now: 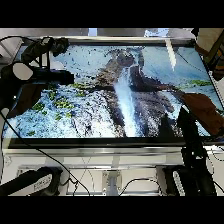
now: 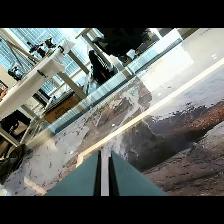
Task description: Fold the shirts.
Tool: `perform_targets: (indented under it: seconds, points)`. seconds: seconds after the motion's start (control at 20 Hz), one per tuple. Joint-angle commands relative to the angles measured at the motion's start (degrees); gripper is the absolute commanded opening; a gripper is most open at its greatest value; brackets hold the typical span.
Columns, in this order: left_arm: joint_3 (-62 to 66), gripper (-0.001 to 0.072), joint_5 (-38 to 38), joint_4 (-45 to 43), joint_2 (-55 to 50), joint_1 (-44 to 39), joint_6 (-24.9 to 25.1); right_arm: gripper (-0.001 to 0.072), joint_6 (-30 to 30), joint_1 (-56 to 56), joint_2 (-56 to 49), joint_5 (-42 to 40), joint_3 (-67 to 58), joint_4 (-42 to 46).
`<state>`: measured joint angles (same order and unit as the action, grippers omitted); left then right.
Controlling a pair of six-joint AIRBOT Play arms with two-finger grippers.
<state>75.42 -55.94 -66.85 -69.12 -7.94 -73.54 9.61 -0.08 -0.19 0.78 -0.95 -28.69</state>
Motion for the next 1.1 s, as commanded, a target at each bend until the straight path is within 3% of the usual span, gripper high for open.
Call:
perform_targets:
  seconds: [0.0, 1.05]
  points:
    - [0.0, 0.0031, -0.1, 0.0, -0.1, 0.1, 0.0, 0.0103, 0.0, 0.0, 0.0, 0.0, 0.1, 0.0]
    - [0.0, 0.0031, 0.0, 0.0, 0.0, 0.1, 0.0, 0.0103, 0.0, 0.0, 0.0, 0.0, 0.2, 0.0]
